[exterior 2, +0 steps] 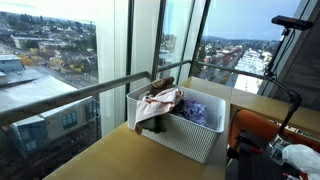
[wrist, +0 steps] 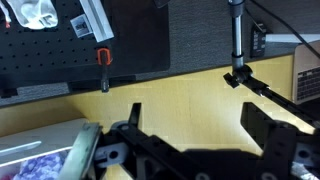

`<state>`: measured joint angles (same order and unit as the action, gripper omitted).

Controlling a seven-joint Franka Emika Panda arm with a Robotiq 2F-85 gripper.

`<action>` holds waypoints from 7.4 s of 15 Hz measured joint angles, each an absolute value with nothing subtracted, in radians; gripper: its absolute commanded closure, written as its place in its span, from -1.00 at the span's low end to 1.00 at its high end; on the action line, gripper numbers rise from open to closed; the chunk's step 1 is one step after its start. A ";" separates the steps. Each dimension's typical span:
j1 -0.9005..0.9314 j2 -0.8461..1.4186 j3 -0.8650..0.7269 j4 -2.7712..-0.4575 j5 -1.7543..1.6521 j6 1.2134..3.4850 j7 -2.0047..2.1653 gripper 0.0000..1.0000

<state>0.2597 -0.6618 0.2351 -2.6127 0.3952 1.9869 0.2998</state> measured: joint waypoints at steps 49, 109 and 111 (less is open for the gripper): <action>0.052 0.241 0.027 -2.132 -0.082 2.633 -0.020 -1.00; 0.338 0.570 0.192 -2.138 0.007 2.895 0.423 -0.08; 0.338 0.582 0.183 -2.112 0.030 2.891 0.401 -0.37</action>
<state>0.3378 0.5819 0.1832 -2.1117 0.0295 2.8913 0.4014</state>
